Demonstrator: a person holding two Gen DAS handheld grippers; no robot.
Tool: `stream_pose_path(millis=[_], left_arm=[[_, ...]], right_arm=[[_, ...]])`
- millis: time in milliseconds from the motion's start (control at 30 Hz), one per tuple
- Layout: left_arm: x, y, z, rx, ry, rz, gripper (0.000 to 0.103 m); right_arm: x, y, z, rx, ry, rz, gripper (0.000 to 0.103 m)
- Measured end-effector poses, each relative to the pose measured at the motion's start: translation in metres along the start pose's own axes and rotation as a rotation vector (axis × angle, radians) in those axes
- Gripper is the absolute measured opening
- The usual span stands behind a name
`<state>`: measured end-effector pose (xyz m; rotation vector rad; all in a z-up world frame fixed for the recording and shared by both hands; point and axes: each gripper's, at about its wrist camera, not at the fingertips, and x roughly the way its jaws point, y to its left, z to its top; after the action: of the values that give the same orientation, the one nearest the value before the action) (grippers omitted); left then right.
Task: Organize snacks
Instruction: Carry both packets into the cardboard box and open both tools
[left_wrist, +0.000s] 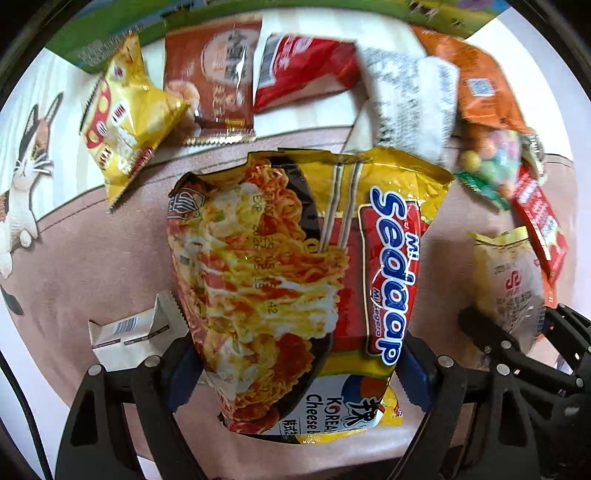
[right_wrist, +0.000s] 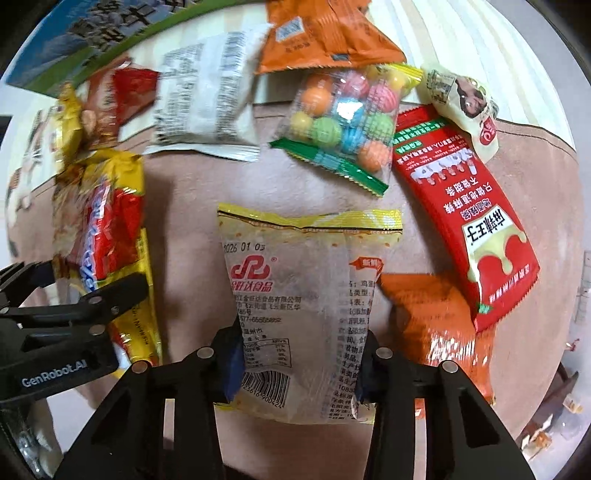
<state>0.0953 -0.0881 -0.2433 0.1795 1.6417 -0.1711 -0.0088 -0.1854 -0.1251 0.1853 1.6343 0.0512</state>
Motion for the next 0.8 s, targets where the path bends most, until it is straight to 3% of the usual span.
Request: stream_pose_path(millis=[200,433,667,800], left_arm=[[-0.042,0.021,-0.008,0.009,-0.055,-0.045,0.088],[-0.107,0.051,-0.006,0.009,-0.165,-0.109,0.088],[-0.202,0.087,0.012,-0.025,-0.305,-0.173,0.088],[-0.236,0.109,0.035,-0.040,-0.366,-0.177,0.088]], right_arm=[[-0.053,0.000,-0.023,-0.014,-0.074,0.047,0.045],[-0.125,-0.025,-0.045,-0.010,-0.187,0.127,0.045],[-0.207,-0.021,-0.015,-0.047,-0.332,0.197,0.045],[-0.245,-0.018,0.007,-0.086,-0.420,0.233,0.045]])
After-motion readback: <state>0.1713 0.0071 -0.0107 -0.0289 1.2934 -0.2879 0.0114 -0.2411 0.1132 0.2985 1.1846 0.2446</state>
